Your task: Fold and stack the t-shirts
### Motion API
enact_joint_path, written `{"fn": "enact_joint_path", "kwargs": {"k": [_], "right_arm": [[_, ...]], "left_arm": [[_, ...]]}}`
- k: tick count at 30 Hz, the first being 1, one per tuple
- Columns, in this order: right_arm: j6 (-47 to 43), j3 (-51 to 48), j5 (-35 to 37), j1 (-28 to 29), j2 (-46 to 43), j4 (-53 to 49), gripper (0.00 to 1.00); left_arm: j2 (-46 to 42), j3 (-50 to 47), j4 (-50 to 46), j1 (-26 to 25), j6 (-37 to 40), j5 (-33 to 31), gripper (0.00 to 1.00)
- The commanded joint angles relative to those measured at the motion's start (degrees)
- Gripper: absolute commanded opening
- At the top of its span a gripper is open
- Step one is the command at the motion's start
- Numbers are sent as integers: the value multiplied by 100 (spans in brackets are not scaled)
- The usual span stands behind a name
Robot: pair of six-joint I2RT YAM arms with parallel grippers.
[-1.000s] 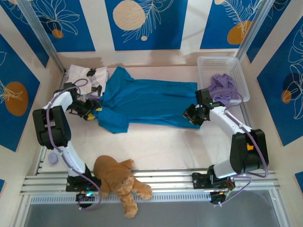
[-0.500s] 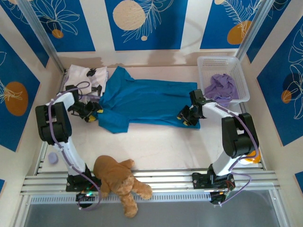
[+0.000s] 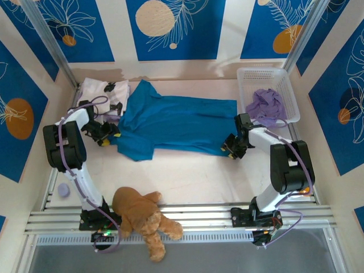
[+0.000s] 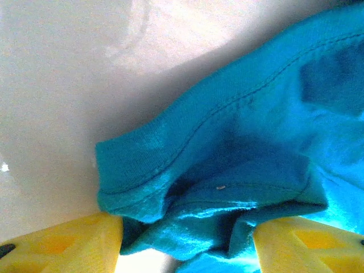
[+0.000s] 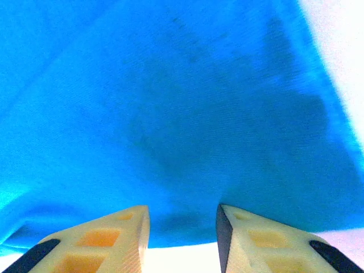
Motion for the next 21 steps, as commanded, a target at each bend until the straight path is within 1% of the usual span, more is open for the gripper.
{"fn": "enact_joint_path", "kwargs": {"k": [1,4,8,11,14,17,21], "right_arm": [[-272,-156,85,-178,-275,-266,38],[-416,-91,-18,-208,-276,-297,38],[-623,72,135,-298,-301,-572,38],[-644,102,-105,-296,-541,-555,38],[-750,333,-322,-84,-781,-643,38],[-718,529,-441,169,-852,-670,38],[-423,498,-918,274,-509,-252,38]], "left_arm": [[-105,-147,-118,111,161,-235,63],[-267,-294,-68,109,153,-224,63],[-532,-523,-115,109,171,-249,63],[-794,-781,-96,100,82,152,63],[-1142,-989,-8,94,-1,258,63],[-1317,-937,-82,100,-8,272,63],[-1397,-765,-97,96,-116,370,62]]}}
